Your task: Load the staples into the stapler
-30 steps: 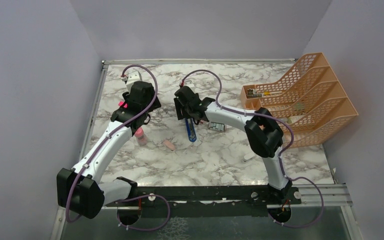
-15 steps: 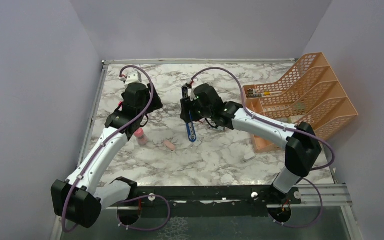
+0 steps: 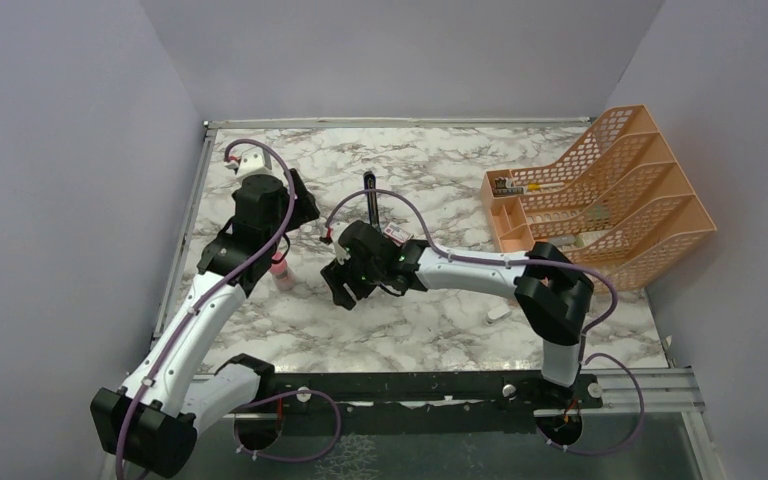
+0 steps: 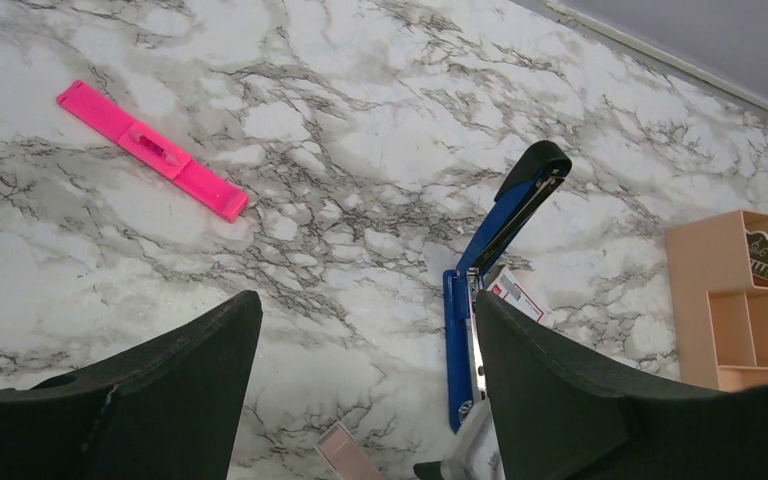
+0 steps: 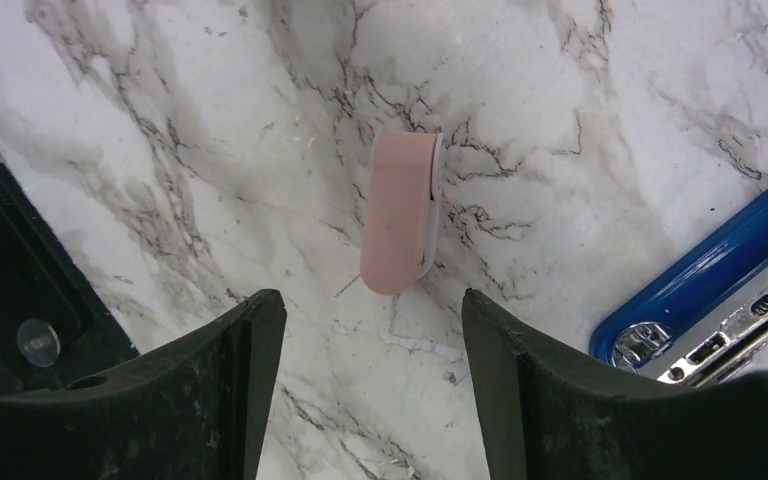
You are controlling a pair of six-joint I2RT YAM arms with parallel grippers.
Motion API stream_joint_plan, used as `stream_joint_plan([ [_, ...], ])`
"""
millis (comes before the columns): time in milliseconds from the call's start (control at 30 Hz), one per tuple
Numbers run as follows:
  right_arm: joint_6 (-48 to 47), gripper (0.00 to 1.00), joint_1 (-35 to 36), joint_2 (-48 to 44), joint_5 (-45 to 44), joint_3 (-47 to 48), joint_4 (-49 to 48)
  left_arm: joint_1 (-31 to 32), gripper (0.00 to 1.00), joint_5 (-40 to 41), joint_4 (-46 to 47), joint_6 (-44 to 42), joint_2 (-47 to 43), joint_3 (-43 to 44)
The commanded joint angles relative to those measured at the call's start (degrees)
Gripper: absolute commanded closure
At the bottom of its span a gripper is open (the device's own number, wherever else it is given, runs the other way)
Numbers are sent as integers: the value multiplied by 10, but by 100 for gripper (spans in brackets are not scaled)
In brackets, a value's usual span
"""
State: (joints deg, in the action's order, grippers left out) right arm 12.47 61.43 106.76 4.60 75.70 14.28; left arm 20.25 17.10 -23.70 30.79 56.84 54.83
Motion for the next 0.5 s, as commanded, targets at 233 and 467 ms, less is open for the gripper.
stream_joint_plan([
  [233,3,43,8,74,-4,57,3,-4,21,-2,2,21,-6,-20],
  [467,9,55,9,80,-8,51,3,-4,20,-7,2,19,-2,-17],
])
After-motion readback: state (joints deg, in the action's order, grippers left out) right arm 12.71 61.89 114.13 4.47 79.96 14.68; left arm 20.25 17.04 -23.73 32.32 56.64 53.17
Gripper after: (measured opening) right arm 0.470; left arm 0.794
